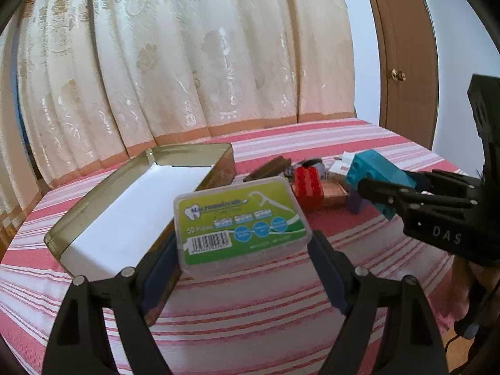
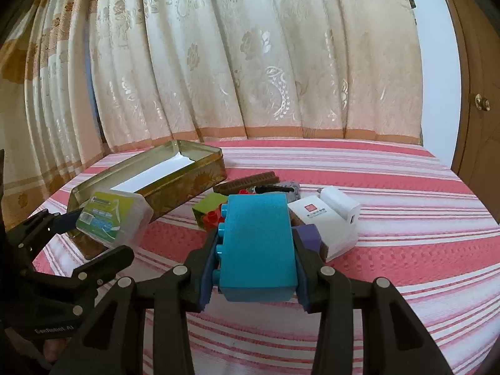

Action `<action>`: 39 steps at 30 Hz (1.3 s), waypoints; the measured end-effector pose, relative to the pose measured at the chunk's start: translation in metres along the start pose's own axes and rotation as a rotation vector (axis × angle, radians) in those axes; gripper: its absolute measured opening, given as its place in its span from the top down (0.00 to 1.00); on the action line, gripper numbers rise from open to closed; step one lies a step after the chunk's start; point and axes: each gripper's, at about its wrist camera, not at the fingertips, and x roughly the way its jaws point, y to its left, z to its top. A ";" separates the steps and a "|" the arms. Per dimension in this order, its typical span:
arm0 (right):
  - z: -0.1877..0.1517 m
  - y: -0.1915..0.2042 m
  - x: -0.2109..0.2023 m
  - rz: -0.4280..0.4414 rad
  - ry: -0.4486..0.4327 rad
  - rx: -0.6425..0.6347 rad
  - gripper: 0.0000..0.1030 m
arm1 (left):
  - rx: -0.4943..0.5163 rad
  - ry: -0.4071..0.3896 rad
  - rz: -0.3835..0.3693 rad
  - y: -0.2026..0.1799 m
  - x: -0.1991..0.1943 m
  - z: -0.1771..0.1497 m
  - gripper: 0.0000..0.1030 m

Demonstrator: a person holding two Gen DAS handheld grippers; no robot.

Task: Organize rigid objects
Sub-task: 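Lift the floss box with the left tool while the right tool carries the teal brick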

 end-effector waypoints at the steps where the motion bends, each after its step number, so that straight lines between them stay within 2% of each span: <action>1: 0.000 0.000 -0.001 -0.004 -0.004 -0.001 0.57 | -0.004 -0.005 0.002 0.001 -0.001 0.000 0.19; 9: -0.001 0.004 -0.007 -0.044 -0.038 -0.017 0.57 | -0.058 -0.046 0.030 0.009 -0.008 0.001 0.19; 17: 0.000 0.009 -0.009 -0.126 -0.048 -0.037 0.57 | -0.125 -0.099 0.052 0.021 -0.017 -0.001 0.19; 24: 0.000 0.012 -0.009 -0.177 -0.047 -0.050 0.57 | -0.118 -0.125 0.078 0.019 -0.020 -0.001 0.19; 32: 0.000 0.026 -0.006 -0.181 -0.044 -0.088 0.57 | -0.123 -0.141 0.080 0.020 -0.023 -0.001 0.19; 39: 0.000 0.035 -0.003 -0.169 -0.036 -0.102 0.57 | -0.127 -0.155 0.111 0.029 -0.025 -0.002 0.19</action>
